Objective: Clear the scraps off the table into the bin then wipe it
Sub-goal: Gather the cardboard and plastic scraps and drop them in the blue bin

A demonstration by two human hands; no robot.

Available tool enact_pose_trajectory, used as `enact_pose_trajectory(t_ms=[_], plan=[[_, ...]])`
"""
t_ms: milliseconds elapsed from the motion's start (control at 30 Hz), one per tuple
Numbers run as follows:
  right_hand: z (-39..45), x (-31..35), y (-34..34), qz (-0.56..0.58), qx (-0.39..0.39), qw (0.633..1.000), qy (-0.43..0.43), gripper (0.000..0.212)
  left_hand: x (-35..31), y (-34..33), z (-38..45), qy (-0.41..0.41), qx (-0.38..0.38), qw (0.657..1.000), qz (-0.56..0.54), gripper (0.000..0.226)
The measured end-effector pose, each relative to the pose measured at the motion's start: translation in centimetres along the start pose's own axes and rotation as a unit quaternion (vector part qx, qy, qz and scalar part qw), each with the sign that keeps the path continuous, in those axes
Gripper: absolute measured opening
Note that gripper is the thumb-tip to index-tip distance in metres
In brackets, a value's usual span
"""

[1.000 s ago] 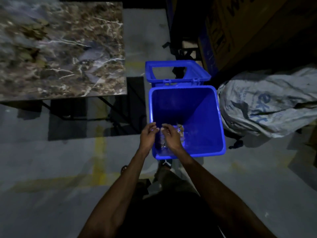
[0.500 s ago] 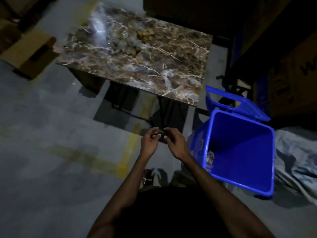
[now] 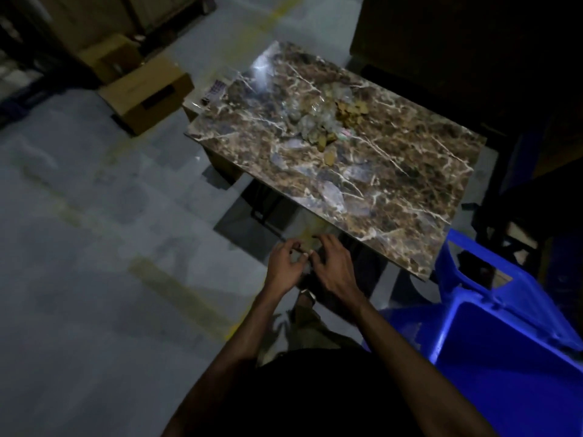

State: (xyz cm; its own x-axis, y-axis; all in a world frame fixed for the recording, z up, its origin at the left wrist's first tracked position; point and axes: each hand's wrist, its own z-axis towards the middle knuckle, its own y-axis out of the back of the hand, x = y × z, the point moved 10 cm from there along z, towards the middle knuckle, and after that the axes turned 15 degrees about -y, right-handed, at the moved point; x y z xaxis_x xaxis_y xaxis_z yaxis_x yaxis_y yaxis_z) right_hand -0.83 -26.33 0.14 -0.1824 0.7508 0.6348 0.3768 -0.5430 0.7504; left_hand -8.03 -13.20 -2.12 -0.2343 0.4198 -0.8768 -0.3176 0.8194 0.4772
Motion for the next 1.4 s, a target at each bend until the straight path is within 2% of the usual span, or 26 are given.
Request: enact_pose_trajectory(t_ms=[167,233,333,533,633,767,867,1000,1100,1167,1267,1333,1400], plan=[[8.1,0.8,0.6,0.024,0.024,0.999,-0.009,0.046,1.7,0.9,6.5,0.095,0.013,0.995,-0.023,0.031],[10.8,0.7,1.3,0.043,0.022,0.999,-0.005,0.043,2.1,0.5,9.2,0.099,0.017,0.994,-0.037,0.031],[14.0,-0.7,2.2,0.056,0.013,0.997,-0.051,0.038,2.5,0.0,12.5,0.109,0.019,0.993,-0.041,0.027],[17.4,-2.8,1.0,0.124,0.031,0.983,-0.128,0.044,2.7,0.2,18.8,0.109,0.040,0.992,-0.048,0.028],[19.0,-3.6,-0.8,0.101,0.028,0.981,-0.162,0.041,3.4,0.4,21.9,0.115,0.062,0.990,-0.058,0.026],[22.3,-3.7,-2.5,0.031,0.026,0.978,-0.205,0.047,5.6,0.2,26.8,0.118,0.123,0.984,-0.049,0.029],[25.4,-3.2,-2.6,0.005,0.025,0.972,-0.234,0.040,8.3,0.9,30.8,0.125,0.135,0.981,-0.055,0.025],[29.3,-2.7,-2.3,-0.022,0.013,0.967,-0.253,0.030,7.8,3.0,35.7,0.097,0.156,0.982,-0.033,0.029],[32.3,-2.0,-2.0,-0.036,0.007,0.963,-0.265,0.038,8.0,3.0,38.9,0.067,0.191,0.979,0.027,0.035],[33.9,-0.9,-2.4,-0.042,0.024,0.970,-0.239,0.047,7.9,2.5,40.3,0.049,0.211,0.976,0.037,0.036],[35.3,0.2,-2.5,-0.017,0.017,0.975,-0.222,0.036,6.8,1.2,42.1,-0.002,0.242,0.969,0.042,0.021],[35.3,0.7,-1.6,0.018,-0.030,0.969,-0.243,0.021,5.9,1.6,43.3,-0.042,0.210,0.975,0.052,0.010],[35.0,0.8,0.1,0.062,-0.092,0.956,-0.274,0.019,5.3,3.1,44.2,-0.071,0.133,0.987,0.059,0.009]])
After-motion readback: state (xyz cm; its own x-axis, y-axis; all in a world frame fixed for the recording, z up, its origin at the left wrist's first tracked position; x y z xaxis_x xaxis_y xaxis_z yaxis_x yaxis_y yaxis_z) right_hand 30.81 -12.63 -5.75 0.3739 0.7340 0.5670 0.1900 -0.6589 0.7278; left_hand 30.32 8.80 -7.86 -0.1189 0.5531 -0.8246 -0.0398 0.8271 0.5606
